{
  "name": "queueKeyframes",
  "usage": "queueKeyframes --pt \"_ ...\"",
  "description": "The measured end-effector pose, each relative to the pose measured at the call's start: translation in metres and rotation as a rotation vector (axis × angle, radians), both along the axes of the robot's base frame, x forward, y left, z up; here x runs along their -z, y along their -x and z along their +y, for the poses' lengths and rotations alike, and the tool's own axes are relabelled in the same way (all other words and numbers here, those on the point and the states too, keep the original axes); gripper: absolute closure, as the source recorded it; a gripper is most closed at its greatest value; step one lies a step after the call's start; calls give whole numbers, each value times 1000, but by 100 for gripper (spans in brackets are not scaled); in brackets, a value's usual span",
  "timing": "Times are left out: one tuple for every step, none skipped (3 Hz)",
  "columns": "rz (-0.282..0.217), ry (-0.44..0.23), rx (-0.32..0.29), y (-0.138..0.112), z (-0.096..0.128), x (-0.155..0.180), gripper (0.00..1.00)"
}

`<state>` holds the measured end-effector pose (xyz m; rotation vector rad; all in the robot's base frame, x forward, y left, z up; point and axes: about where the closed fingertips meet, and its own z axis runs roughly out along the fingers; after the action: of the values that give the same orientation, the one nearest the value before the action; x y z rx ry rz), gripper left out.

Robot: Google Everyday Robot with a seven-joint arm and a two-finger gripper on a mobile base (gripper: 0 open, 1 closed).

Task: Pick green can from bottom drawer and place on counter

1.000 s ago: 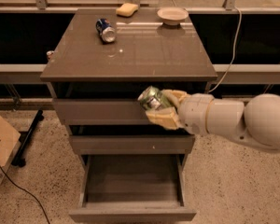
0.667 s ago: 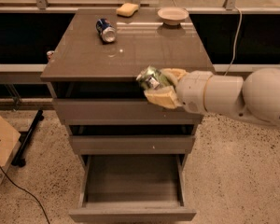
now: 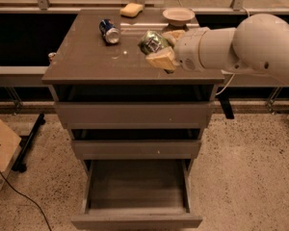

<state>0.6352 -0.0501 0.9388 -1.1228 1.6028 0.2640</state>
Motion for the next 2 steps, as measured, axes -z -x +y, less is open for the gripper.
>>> queueKeyframes --pt "-3 22 -3 -30 4 -5 100" --pt "28 49 -1 -74 1 6 76"
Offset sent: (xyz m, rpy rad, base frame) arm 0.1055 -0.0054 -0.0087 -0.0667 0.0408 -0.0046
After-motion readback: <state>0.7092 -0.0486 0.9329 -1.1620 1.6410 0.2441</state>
